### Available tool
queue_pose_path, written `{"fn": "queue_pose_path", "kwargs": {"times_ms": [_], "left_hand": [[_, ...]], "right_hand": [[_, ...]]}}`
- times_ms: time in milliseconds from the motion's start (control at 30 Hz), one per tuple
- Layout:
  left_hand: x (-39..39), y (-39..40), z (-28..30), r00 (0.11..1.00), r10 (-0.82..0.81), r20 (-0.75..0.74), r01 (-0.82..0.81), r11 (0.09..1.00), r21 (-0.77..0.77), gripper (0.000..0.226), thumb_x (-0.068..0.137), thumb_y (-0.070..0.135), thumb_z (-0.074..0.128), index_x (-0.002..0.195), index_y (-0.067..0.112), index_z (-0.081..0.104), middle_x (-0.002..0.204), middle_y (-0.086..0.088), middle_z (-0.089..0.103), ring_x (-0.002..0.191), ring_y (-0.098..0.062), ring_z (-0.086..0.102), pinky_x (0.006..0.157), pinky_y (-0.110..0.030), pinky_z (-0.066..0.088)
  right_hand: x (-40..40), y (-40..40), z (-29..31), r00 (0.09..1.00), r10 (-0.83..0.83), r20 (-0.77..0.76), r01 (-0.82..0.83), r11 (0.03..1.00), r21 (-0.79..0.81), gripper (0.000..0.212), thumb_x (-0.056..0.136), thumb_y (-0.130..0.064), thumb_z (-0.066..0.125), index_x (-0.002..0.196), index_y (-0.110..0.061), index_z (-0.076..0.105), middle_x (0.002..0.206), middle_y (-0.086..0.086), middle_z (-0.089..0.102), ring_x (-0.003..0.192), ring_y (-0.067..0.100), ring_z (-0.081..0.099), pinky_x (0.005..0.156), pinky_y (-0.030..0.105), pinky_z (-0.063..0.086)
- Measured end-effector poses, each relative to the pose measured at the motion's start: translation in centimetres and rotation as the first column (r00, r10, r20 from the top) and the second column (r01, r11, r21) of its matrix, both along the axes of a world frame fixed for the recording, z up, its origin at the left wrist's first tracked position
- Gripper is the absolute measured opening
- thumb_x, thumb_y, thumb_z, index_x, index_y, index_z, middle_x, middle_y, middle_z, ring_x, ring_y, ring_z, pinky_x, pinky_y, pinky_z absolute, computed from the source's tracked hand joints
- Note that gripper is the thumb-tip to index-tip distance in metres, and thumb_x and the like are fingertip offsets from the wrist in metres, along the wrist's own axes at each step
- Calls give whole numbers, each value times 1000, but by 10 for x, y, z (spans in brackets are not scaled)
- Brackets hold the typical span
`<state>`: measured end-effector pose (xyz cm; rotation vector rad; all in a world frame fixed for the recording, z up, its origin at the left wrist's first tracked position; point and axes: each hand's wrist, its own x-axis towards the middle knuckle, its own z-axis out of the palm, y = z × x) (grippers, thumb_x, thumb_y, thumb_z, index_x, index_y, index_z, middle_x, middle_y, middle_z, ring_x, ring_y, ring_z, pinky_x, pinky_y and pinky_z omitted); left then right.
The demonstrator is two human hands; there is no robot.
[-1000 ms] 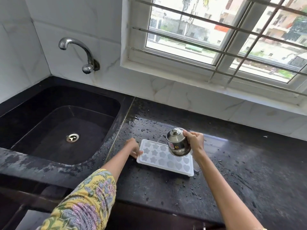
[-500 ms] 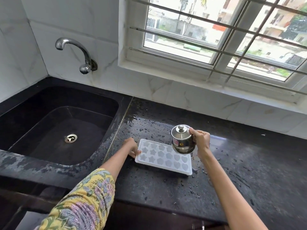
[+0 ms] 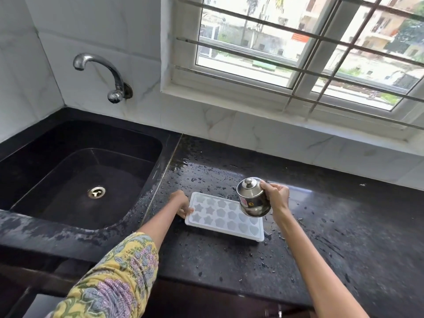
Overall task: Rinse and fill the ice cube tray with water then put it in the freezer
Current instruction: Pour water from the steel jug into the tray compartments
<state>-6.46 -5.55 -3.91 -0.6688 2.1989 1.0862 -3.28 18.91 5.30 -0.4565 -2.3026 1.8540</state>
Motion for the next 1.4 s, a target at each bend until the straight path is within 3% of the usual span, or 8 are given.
{"fn": "queue_pose_path", "kwargs": {"times_ms": [400,500,600,733,933,1133,1233,1400], "left_hand": [[8,4,12,998,-15,57,16,1000,-11,21,88,11,66,91,1,48,119,-6,68,109,-17,67,59,-19,49],[10,7,14,999,13,50,-12,1000,-19,30,89,8,64,111,-6,49,119,-10,67,108,-21,67,56,-25,53],[13,8,15,998,13,59,-12,1000,-18,17,91,8,62,92,-3,49,123,-8,65,110,-20,66,53,-21,49],[12,7,12,999,27,-17,-28,998,-54,41,81,-7,69,116,-12,48,116,-20,65,94,-35,70,58,-39,58],[16,8,15,997,-45,-59,37,991,-125,40,83,-5,68,117,-9,48,113,-18,67,89,-31,73,37,-29,52],[14,7,11,997,-27,-72,19,994,-112,30,81,-2,71,101,-5,48,112,-19,67,89,-31,73,72,-35,61],[12,6,5,997,-30,-70,23,994,-110,30,81,-3,71,103,-4,51,112,-19,67,89,-30,73,75,-38,60],[10,5,1,996,-4,-90,-5,995,-96,23,82,-4,69,94,-3,49,108,-17,67,87,-32,73,68,-37,61]], "right_hand": [[-1,6,-6,1000,4,-11,-4,1000,31,33,62,-29,61,72,2,63,61,8,52,52,16,43,41,16,36],[-2,7,-7,1000,9,-18,-9,999,35,21,75,-19,65,74,2,63,61,9,52,52,16,42,39,13,36],[-3,9,-8,1000,4,-11,-3,999,52,18,81,-12,63,69,1,62,61,8,52,52,16,42,40,15,37],[-4,7,-7,1000,11,-15,-10,998,55,26,80,-16,63,57,-7,54,58,7,46,53,17,38,50,24,32],[-4,8,-4,1000,6,-14,-6,1000,28,25,79,-17,64,70,7,64,62,11,53,56,19,44,52,24,36],[-1,7,-2,1000,-6,-24,6,1000,-16,51,68,-27,64,80,21,59,69,15,54,63,21,45,54,25,36],[2,6,2,999,-13,-35,11,998,-59,56,64,-30,62,83,22,57,70,14,55,61,19,45,54,25,35],[3,8,14,998,-29,-58,20,988,-152,23,69,-24,65,62,-2,59,57,4,49,55,14,40,51,24,32]]}}
